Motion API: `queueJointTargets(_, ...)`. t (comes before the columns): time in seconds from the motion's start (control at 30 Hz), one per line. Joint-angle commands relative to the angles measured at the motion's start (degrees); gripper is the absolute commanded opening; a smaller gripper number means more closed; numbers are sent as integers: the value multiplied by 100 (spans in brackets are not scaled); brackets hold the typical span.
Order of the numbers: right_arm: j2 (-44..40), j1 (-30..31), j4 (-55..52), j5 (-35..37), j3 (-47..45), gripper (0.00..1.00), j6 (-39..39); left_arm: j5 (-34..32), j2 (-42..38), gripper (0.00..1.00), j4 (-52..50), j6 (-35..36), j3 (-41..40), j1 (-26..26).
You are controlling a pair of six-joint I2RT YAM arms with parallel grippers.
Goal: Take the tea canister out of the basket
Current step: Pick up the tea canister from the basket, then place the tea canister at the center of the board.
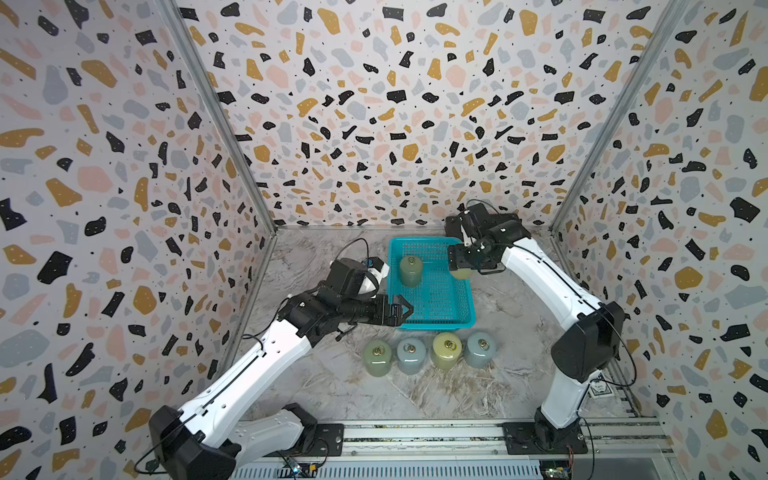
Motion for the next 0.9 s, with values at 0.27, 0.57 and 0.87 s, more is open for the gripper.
queueJointTargets(0.27,-2131,-20,15,454,-2151,83,677,309,202,100,404,-108,31,-283)
queueJointTargets(0.57,-3334,-234,-1,728,-3687,85,1112,354,538,100,450,-121,277,-536)
queueJointTargets(0.87,-3822,-656,254,446,-4972,86,1445,313,662,100,388,-140,404,-652)
